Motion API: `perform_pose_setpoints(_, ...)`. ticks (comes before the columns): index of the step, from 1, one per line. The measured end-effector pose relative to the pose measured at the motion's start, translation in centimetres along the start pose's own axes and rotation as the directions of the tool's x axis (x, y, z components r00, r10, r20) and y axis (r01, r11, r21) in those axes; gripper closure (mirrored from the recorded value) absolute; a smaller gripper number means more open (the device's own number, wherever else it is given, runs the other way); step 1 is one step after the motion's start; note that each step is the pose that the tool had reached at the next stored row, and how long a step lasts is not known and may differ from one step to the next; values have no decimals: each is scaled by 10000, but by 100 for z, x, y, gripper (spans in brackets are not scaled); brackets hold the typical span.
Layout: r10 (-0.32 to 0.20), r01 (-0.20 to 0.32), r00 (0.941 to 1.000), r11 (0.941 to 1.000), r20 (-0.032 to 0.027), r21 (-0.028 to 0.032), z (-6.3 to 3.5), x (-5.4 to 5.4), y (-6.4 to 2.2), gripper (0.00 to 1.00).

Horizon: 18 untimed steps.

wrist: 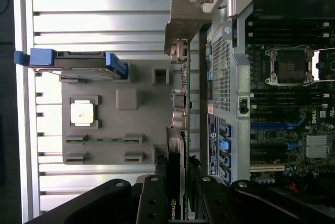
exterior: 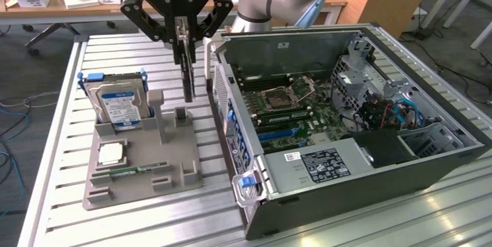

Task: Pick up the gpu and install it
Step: 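Pick up the gpu and move the gpu toward the slot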

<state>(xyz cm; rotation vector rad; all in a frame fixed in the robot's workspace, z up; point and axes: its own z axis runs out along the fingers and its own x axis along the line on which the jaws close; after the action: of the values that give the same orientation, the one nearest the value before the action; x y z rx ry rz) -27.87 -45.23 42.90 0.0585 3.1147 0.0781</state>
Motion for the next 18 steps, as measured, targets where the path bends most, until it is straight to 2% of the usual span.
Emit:
perform_pose_setpoints(6, 0, 0, 10000, 10000, 0, 0, 5, -194, 7, 74)
perform_pose_setpoints(8, 1, -1, 10000, 10000, -1, -1, 8, -322, 12, 74)
perform_pose_setpoints(15, 1, -1, 10000, 10000, -1, 0, 14, -542, 20, 74)
perform_pose_setpoints(16, 0, 0, 10000, 10000, -1, 0, 17, -648, 24, 74)
perform_pose_setpoints(17, 0, 0, 10000, 10000, -1, -7, 21, -823, 31, 74)
perform_pose_setpoints(18, 1, -1, 10000, 10000, -1, -10, 24, -909, 34, 74)
